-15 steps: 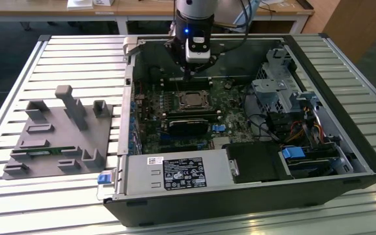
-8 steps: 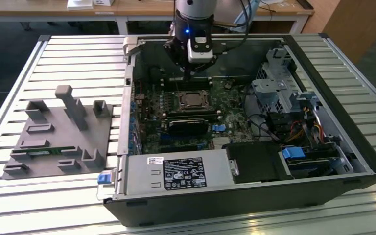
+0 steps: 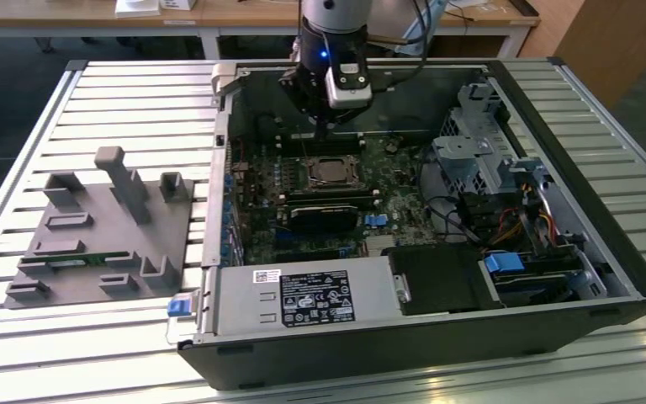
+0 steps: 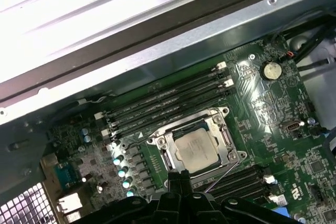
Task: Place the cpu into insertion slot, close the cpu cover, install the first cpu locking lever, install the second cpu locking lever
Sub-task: 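Install the first cpu locking lever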
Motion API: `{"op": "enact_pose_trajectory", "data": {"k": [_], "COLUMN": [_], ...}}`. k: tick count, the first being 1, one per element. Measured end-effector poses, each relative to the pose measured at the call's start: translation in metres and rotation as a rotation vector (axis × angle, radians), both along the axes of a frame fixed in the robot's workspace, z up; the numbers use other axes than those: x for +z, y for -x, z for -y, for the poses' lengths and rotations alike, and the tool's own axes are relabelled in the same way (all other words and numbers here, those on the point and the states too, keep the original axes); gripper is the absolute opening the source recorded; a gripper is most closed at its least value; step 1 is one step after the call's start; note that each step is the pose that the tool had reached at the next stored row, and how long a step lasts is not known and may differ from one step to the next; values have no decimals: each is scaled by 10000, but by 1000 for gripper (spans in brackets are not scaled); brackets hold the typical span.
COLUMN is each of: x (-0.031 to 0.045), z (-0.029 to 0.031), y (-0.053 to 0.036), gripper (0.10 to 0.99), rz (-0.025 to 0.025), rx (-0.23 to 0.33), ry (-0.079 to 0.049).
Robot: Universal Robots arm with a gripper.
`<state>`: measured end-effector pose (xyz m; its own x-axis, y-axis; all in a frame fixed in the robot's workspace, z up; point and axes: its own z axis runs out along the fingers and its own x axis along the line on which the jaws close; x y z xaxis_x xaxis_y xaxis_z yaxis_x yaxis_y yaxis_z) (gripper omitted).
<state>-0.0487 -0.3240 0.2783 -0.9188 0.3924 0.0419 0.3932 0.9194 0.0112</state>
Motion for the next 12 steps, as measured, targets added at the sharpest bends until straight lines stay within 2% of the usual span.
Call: {"op": "enact_pose_trajectory", "data": {"k": [7,12], "x": [0,-1], "z": [-1,0], "y": [7,28], "gripper": [102,102], "rz": [26,115], "rx": [535,737], "ry": [2,3]}}
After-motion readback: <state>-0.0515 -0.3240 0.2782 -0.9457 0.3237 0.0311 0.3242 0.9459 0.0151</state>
